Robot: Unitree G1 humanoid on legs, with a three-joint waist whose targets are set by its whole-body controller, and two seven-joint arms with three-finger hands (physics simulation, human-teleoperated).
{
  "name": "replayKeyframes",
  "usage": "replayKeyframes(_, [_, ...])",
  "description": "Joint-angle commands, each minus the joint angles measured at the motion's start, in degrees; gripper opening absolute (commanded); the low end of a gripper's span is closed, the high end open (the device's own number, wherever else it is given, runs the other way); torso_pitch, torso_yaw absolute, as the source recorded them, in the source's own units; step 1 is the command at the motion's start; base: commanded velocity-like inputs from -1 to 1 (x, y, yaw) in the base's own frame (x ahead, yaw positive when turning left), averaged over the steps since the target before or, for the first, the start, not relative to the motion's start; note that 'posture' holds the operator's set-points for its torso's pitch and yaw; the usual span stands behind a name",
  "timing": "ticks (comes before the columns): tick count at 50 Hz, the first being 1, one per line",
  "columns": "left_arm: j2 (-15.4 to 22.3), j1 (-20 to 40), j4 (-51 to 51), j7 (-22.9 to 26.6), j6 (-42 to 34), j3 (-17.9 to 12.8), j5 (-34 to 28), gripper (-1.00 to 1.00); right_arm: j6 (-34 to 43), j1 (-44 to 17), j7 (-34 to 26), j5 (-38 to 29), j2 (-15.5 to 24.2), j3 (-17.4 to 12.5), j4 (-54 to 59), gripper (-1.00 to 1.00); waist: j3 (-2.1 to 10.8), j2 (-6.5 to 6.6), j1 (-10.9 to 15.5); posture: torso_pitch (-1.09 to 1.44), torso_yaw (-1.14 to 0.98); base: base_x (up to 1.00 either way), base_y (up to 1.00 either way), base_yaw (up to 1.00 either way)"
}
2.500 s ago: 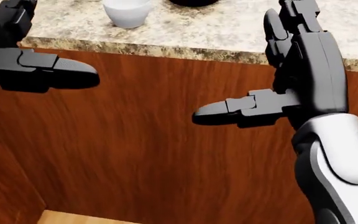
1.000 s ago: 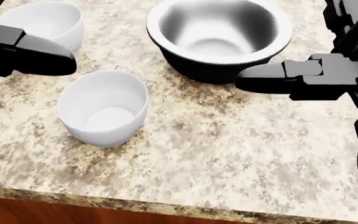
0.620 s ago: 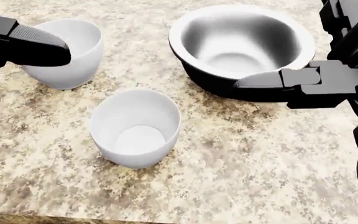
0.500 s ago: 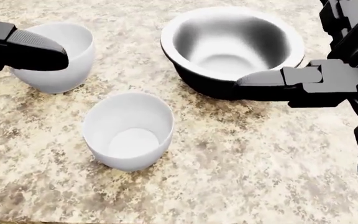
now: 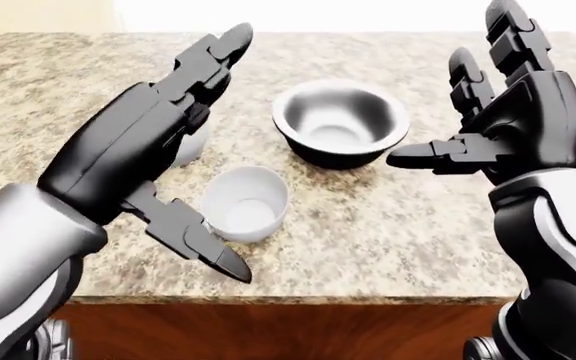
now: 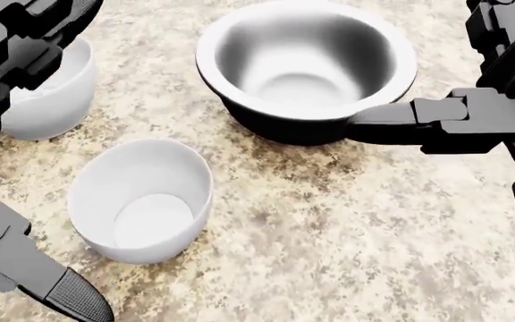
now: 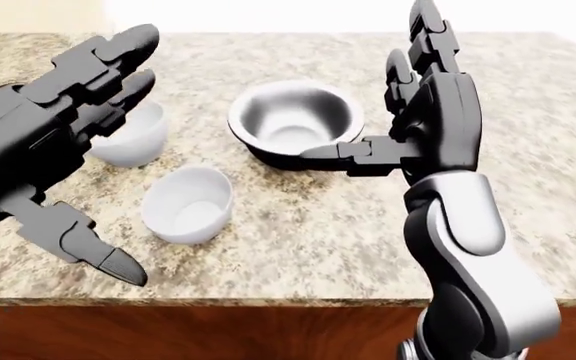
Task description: Stack the bowls from largest to smallest.
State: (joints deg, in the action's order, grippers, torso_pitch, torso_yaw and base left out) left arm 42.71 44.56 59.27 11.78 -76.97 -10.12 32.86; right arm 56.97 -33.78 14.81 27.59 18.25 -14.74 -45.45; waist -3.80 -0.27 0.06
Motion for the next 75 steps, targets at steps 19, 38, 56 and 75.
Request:
replayKeyframes(19, [-19.71,-8.92,-2.53,42.88,27.05,16.18,-70.01,0.85,-0.44,-0.65,0.58,1.78,0.90,-1.90,-3.04,1.00,1.42,-1.29,1.04,0.00,0.00,0.00,0.00,0.00])
replayKeyframes(38, [-36.94,-16.21,-13.19,53.78,54.60,12.46,-86.80,0.51,-1.09,0.47,2.19,4.09,2.05,-2.65,-3.53,1.00,1.95,-2.53,1.53,0.00,0.00,0.00,0.00,0.00])
replayKeyframes(56, [-36.46,-21.92,-23.22,46.49,66.64,11.84,-89.20,0.07,-1.95,0.75,1.24,1.68,1.30,-1.60,-2.78,1.00,2.47,-2.10,1.31,0.00,0.00,0.00,0.00,0.00])
replayKeyframes(75, [-37.92,-21.48,-25.28,47.54,69.08,11.90,-91.42,-1.00,-1.66,0.78,0.51,0.90,0.95,-2.02,-2.85,1.00,2.82,-1.71,1.01,0.00,0.00,0.00,0.00,0.00])
